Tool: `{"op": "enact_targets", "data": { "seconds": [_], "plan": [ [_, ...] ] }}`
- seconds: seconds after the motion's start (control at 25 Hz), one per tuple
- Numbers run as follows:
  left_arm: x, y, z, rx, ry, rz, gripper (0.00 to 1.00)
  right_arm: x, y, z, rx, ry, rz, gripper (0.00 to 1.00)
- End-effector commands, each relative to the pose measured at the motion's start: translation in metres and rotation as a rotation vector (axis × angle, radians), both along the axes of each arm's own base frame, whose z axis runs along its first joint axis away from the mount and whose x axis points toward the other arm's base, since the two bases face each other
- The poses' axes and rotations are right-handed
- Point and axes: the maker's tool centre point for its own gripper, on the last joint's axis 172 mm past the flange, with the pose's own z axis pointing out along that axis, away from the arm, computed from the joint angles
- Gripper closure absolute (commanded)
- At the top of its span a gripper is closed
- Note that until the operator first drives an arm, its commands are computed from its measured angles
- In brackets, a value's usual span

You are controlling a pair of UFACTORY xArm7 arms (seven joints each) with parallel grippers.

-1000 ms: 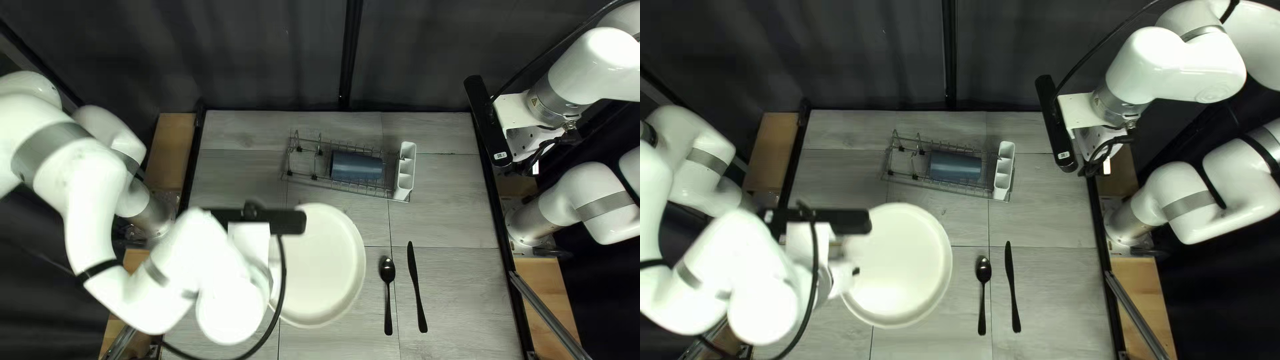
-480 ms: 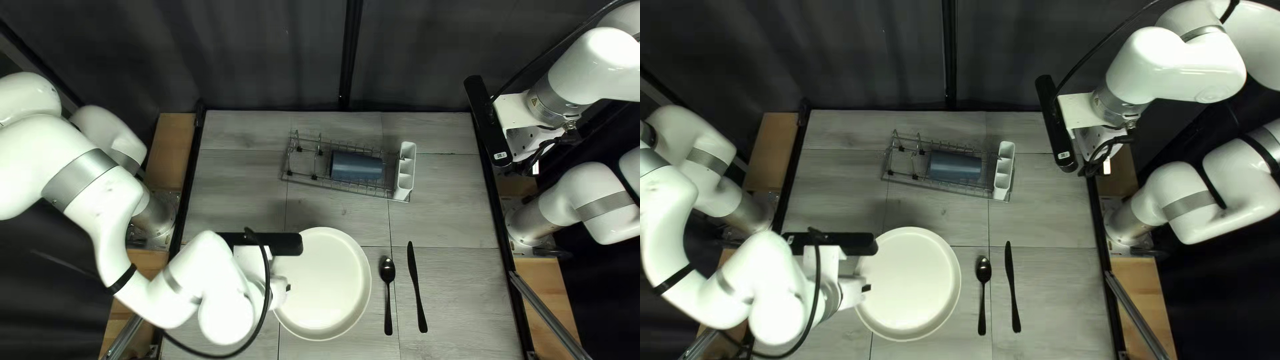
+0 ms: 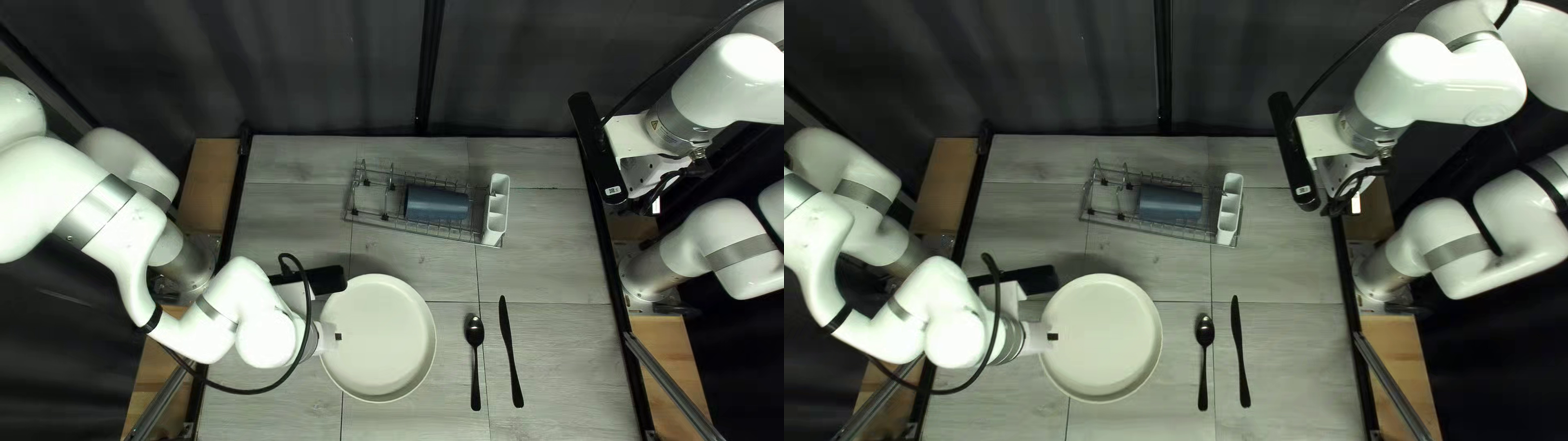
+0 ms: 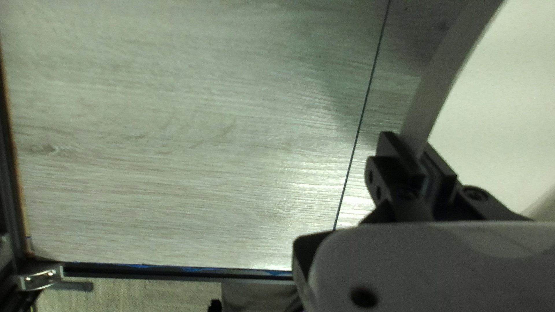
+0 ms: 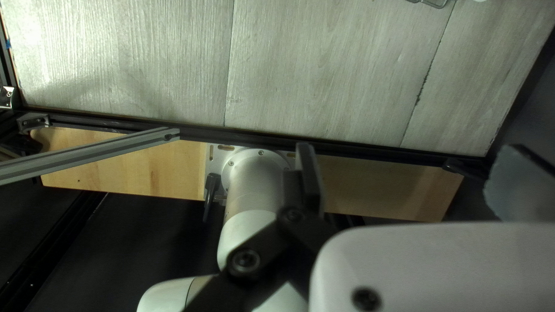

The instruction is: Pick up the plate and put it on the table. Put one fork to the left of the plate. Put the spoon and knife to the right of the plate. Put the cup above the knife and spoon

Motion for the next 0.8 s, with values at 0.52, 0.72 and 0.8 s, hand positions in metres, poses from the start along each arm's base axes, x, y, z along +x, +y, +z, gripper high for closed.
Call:
{"op": "enact_targets", "data": {
  "seconds": [0.52, 0.72, 0.8],
  "plan": [
    [0.001, -0.023, -0.049, -0.08, -0.003, 0.006, 0.16, 0.0, 0.0, 0.0, 0.0, 0.0, 0.0, 0.0],
    [-0.005, -0.019, -0.045, -0.1, -0.003, 0.009, 0.0, 0.0, 0.0, 0.0, 0.0, 0.0, 0.0, 0.0],
    [-0.008, -0.017, -0.036, -0.1, 0.002, 0.009, 0.0, 0.0, 0.0, 0.0, 0.0, 0.0, 0.0, 0.0]
  ]
}}
